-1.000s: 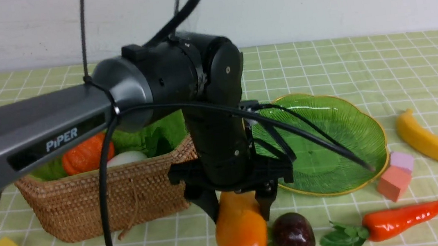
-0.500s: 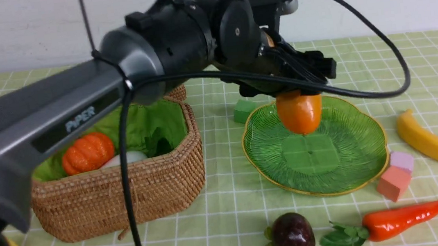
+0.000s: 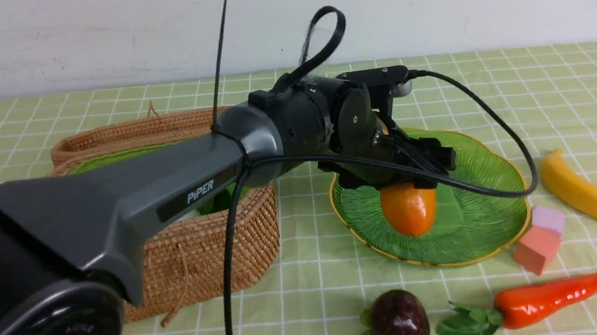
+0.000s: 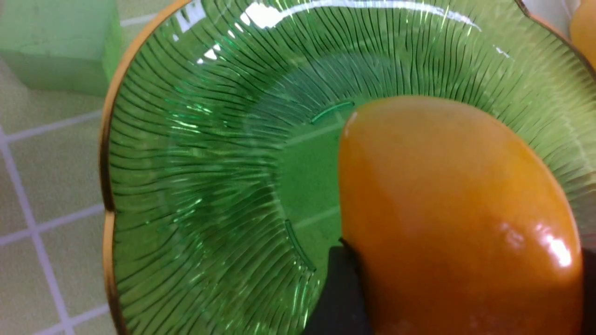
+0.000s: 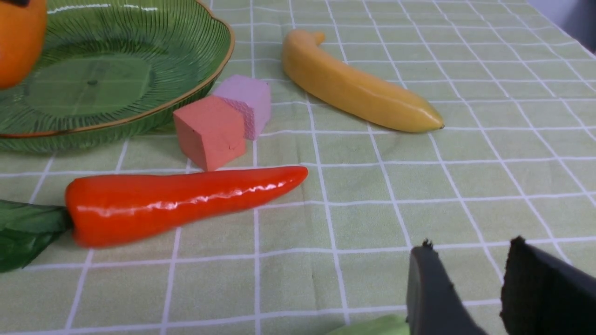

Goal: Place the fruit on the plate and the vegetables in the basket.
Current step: Grab the mango with your left arm and place it on the right plate, then take a chayote with your right arm and place it on the basket on the left.

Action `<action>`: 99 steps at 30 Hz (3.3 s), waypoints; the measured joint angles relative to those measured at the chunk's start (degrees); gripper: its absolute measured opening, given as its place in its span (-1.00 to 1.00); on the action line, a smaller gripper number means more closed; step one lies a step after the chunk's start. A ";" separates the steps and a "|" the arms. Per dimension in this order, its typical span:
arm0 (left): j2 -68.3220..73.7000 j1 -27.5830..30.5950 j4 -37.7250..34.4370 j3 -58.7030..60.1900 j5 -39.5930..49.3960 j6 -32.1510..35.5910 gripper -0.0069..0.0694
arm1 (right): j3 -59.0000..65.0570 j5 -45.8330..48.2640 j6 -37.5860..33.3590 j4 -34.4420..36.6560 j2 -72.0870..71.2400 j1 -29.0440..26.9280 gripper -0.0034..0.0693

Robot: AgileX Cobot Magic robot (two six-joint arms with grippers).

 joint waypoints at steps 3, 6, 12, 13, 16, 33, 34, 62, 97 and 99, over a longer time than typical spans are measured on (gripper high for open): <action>-2.58 0.00 0.83 0.00 3.16 1.05 0.90 | 0.00 0.00 0.00 0.00 0.00 0.00 -0.24; -5.19 0.00 2.76 -0.12 4.71 1.54 0.93 | 0.00 0.00 0.00 0.00 0.00 0.00 -0.24; -16.81 0.00 11.07 -1.79 12.38 1.82 0.71 | 0.00 0.00 0.00 0.00 0.00 0.00 -0.24; -19.14 0.00 11.99 -1.79 14.05 1.82 0.63 | 0.00 0.00 0.00 0.00 0.00 0.00 -0.24; -25.48 0.00 15.32 -1.79 20.85 1.82 0.37 | 0.00 0.00 0.00 0.00 0.00 0.00 -0.24; -55.40 0.00 21.52 12.84 40.41 -3.27 -0.85 | 0.00 0.00 0.00 0.00 0.00 0.00 -0.24; -60.18 0.00 21.64 17.55 40.41 -4.72 -0.85 | 0.00 0.00 0.00 0.00 0.00 0.00 -0.24; -97.16 0.00 21.28 52.19 36.86 -20.79 -0.85 | 0.00 0.00 0.00 0.00 0.00 0.00 -0.24; -117.18 33.07 17.40 96.95 -25.74 -10.06 -0.85 | 0.00 0.00 0.00 0.00 0.00 0.00 -0.24; -120.75 34.71 15.43 100.77 -23.60 -10.06 -0.85 | 0.00 0.00 0.00 0.00 0.00 0.00 -0.24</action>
